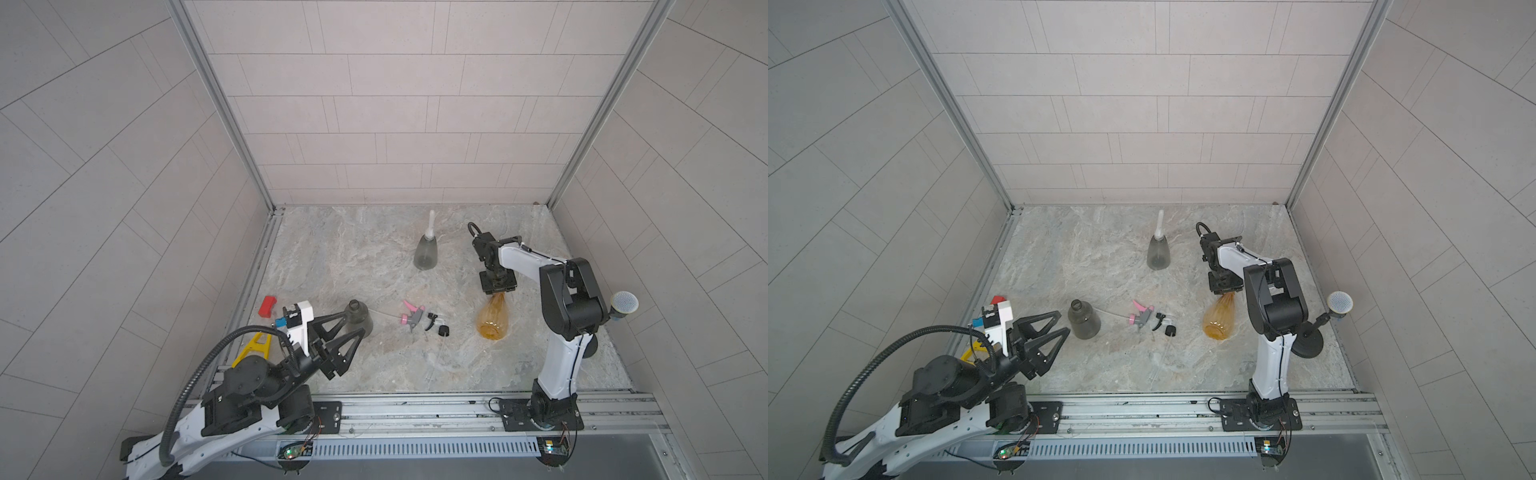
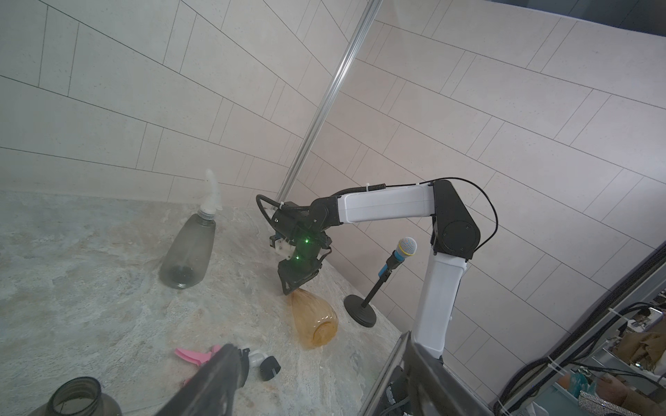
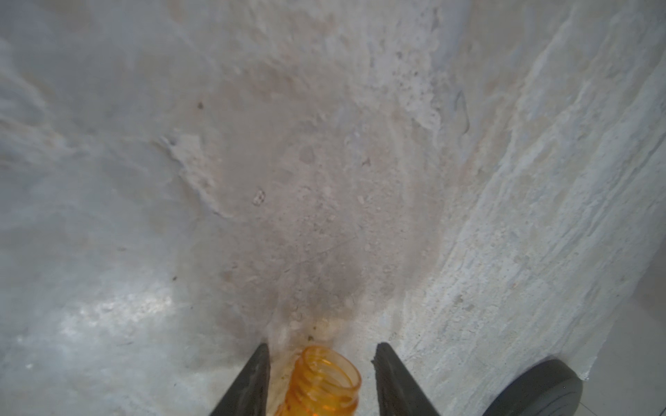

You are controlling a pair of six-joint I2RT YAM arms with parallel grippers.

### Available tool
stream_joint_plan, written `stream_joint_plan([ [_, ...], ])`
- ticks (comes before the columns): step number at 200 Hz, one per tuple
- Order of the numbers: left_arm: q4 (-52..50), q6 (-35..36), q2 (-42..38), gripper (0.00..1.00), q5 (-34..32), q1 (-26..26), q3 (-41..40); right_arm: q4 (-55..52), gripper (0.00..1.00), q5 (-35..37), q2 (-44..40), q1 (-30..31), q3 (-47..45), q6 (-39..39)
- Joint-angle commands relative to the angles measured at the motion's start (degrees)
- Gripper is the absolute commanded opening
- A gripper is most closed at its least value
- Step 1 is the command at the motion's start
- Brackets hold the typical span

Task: Attach spray nozzles to spray bottles
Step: Pick up the spray bottle from the center of the board.

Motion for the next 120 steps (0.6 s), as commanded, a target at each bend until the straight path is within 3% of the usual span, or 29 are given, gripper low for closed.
stream_joint_plan([
  [1, 1.41, 0.31, -0.62, 0.77, 0.25, 0.12, -0.39, -2.44, 0.40, -3.07, 1.11, -0.15, -3.63, -0.47],
  [28, 1.60, 0.24, -0.26, 0.77, 0.28, 0.12, -0.39, -1.01, 0.32, -3.75, -0.46, -0.15, -5.39, -0.03],
  [70, 1.78, 0.30, 0.18, 0.77, 0.28, 0.12, -0.39, 0.45, 0.34, -3.11, -3.82, -0.20, -6.58, 0.98],
  [77, 1.87, 0.23, 0.18, 0.77, 0.25, 0.12, -0.39, 0.28, 0.38, -2.49, -4.23, -0.20, -6.62, 1.37],
  [87, 2.03, 0.30, 0.18, 0.77, 0.28, 0.13, -0.39, -0.35, 0.59, -2.19, -4.47, -0.28, -6.61, 2.08],
  [95, 2.13, 0.30, 0.26, 0.77, 0.35, 0.12, -0.39, -0.76, 0.69, -2.07, -4.88, -0.28, -7.02, 2.95],
  [120, 2.65, 0.46, 0.53, 0.77, 0.61, 0.12, -0.36, -0.74, 0.75, -2.93, -8.19, -0.28, -10.63, 8.08],
])
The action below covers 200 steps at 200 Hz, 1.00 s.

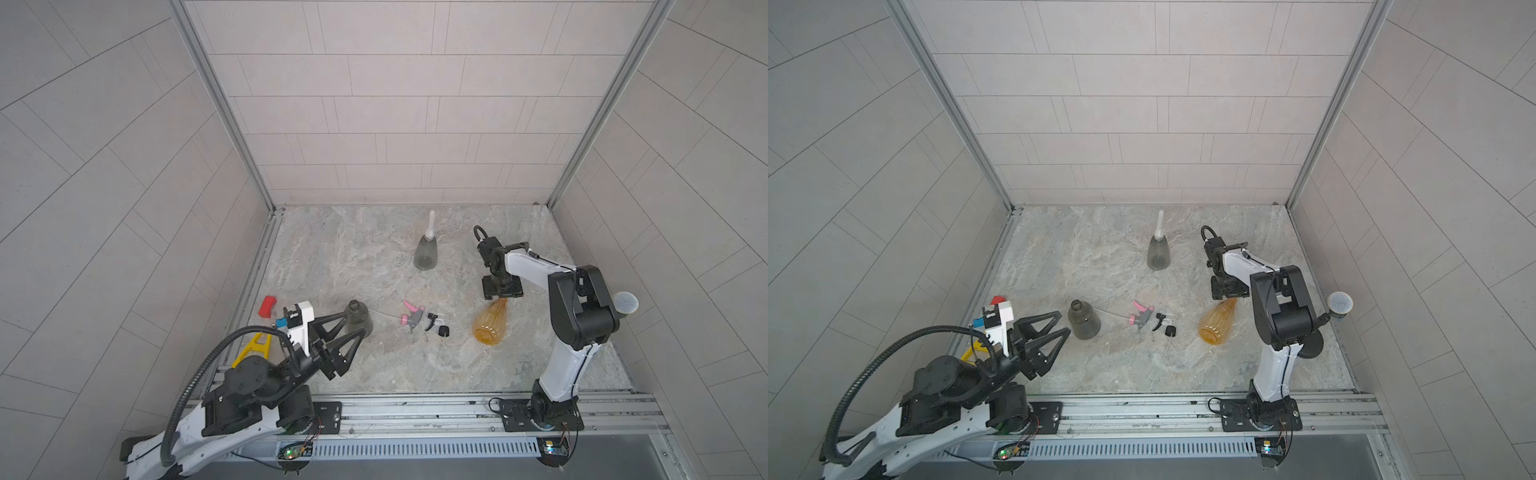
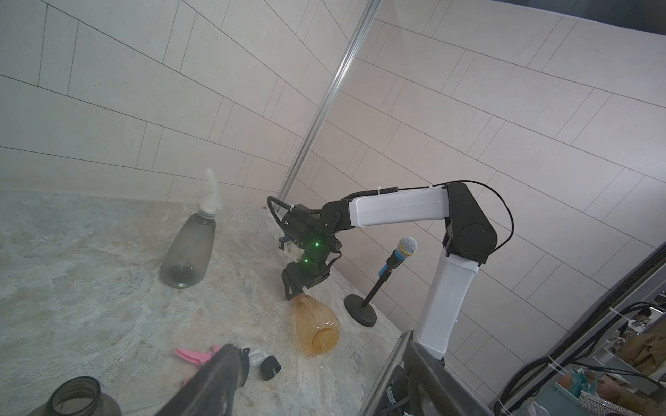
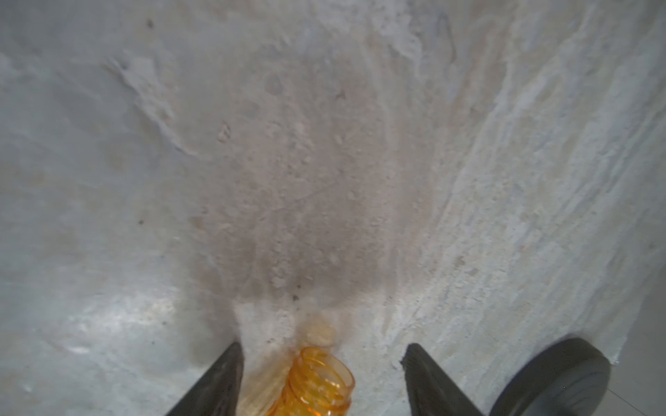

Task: Attach spray nozzles to spray bottles
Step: Pick up the spray bottle from the center of the board.

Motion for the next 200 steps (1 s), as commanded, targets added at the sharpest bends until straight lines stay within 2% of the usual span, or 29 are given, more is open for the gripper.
stream_joint_plan([
  [1, 2.31, 0.45, 0.44, 0.77, 0.60, 0.12, -0.20, -2.62, 0.75, -1.90, -2.32, 0.09, -4.06, 5.23],
  [41, 3.13, 0.37, 1.14, 0.77, 1.17, 0.12, -0.45, 0.26, 0.70, -4.17, -8.30, -0.09, -10.95, 17.16],
  [71, 3.02, 0.35, 1.63, 0.77, 1.49, 0.12, -0.16, 4.02, 0.57, -8.89, -10.91, -0.31, -14.66, 25.85],
  [89, 3.10, 0.20, 1.63, 0.77, 1.39, 0.12, -0.30, 3.98, 0.58, -8.98, -11.94, 0.33, -14.93, 29.23],
  [112, 3.06, 0.20, 1.63, 0.77, 1.22, 0.12, -0.17, 6.00, 0.51, -8.06, -13.22, 0.49, -16.73, 31.04],
  [141, 2.51, 0.16, 1.54, 0.77, 1.15, 0.12, 0.18, 8.51, 0.47, -9.45, -10.60, 0.42, -17.75, 29.67],
  [200, 1.96, 0.38, 1.96, 0.77, 0.47, 0.12, 0.97, 11.15, 0.20, -10.12, -11.41, 0.43, -19.05, 28.51],
])
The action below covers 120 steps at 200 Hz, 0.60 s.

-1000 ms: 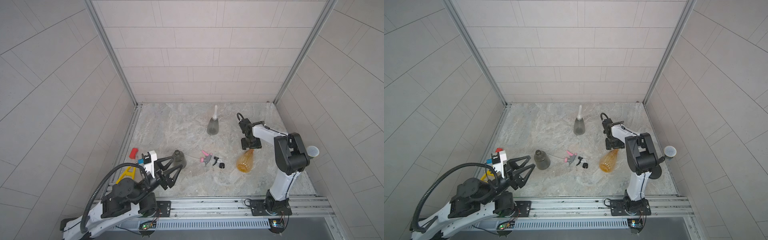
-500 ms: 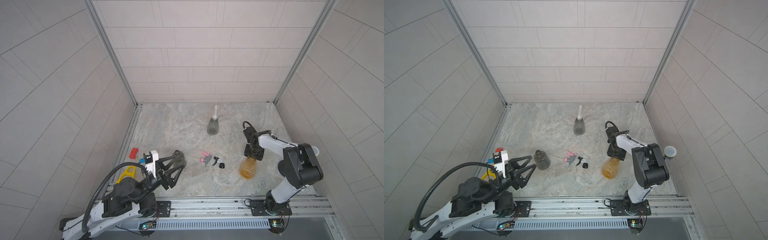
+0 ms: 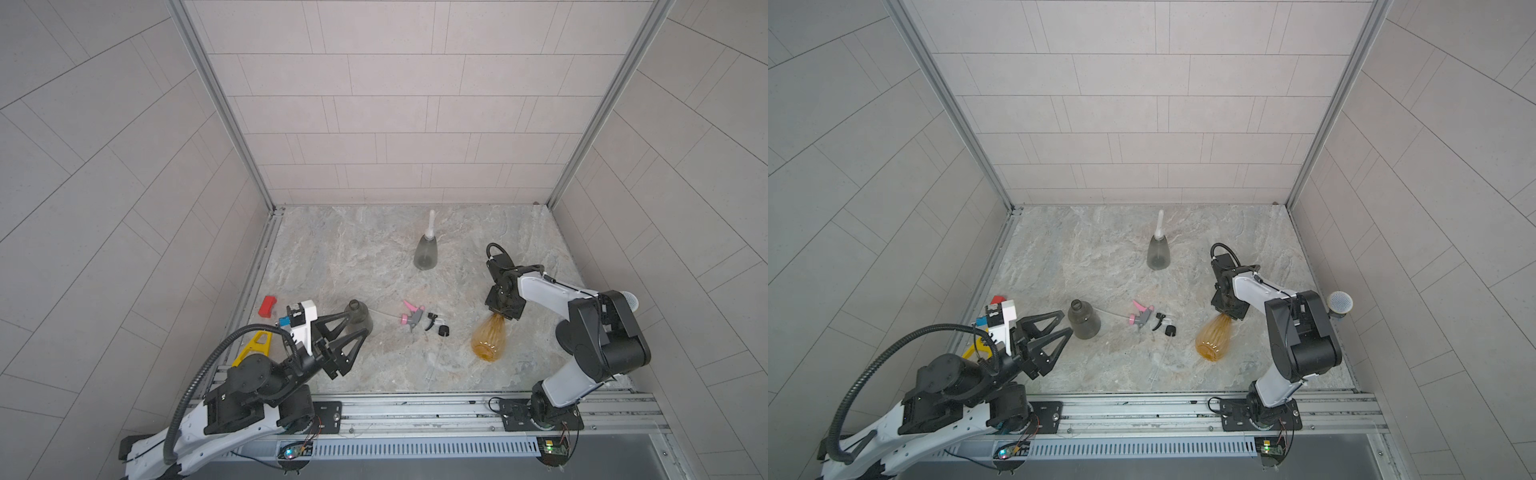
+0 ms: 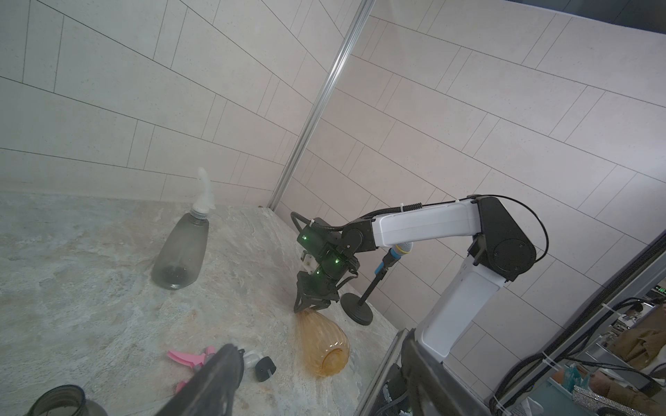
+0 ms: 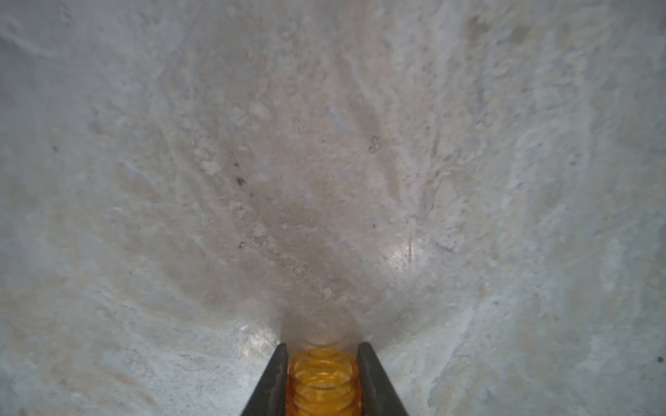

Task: Attach spray nozzles to spray bottles
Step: Pick up the spray bottle from the center of the board.

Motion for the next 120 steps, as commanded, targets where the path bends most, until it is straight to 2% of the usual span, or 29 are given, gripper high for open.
stream_joint_plan([
  [1, 0.61, 0.38, 0.57, 0.77, -0.38, 0.12, 1.02, 1.03, 0.20, -0.83, 1.24, 0.28, -2.41, 0.51],
  [44, 0.39, 0.33, 1.77, 0.77, -0.35, 0.12, 1.69, 1.50, 0.00, -1.27, -1.70, 0.24, -1.69, -1.44],
  [76, -0.36, 0.32, 2.56, 0.77, -0.77, 0.12, 2.55, -0.21, 0.00, 0.19, -7.86, 0.46, -0.18, -5.64],
  [120, -0.71, 0.20, 5.76, 0.77, -0.84, 0.12, 3.36, -0.39, 0.00, 2.68, -20.69, 1.39, -0.56, -14.22],
])
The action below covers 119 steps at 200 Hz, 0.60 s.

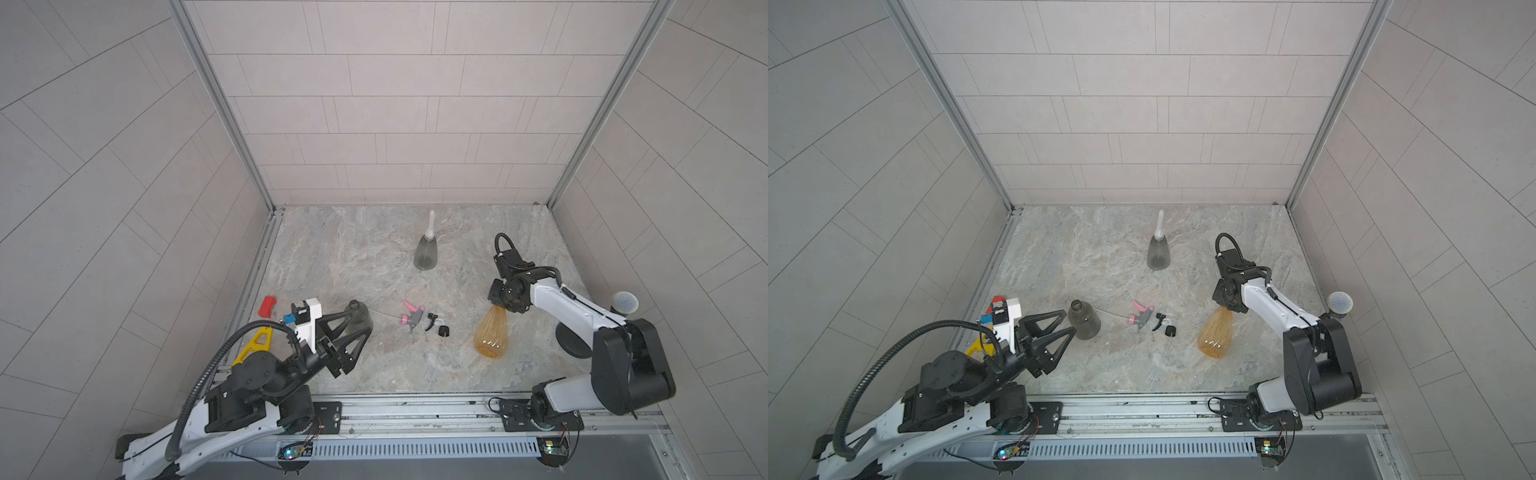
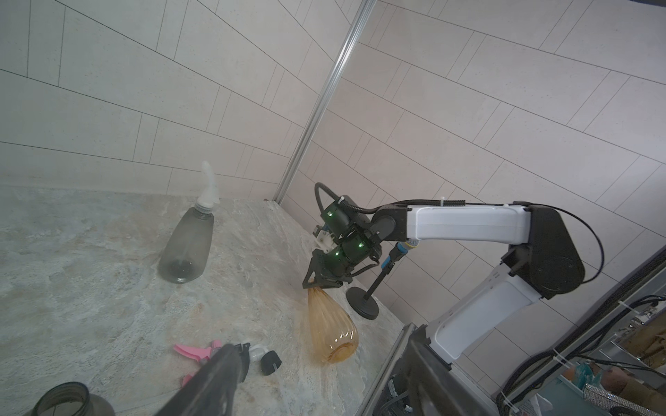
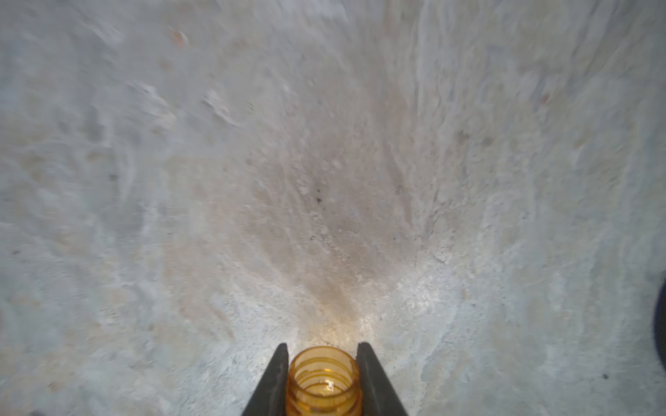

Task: Attach spray nozzles to spray bottles
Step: Pick up the spray bottle from the center of the board.

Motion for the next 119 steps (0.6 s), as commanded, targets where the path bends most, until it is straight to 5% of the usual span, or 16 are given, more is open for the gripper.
stream_joint_plan([
  [1, -0.03, 0.22, 2.09, 0.77, -0.36, 0.12, 1.76, -0.85, 0.00, 2.24, -6.73, 0.42, -0.26, -5.95],
  [78, 3.79, -2.46, 6.69, 0.86, -1.69, 0.12, 0.13, 2.92, 0.00, -3.37, -27.20, 2.70, -3.62, -11.84],
  [119, 4.66, -2.29, 11.90, 1.00, 6.29, 0.12, 2.44, 8.62, 0.00, -7.52, -36.18, 15.46, -0.14, -13.39],
])
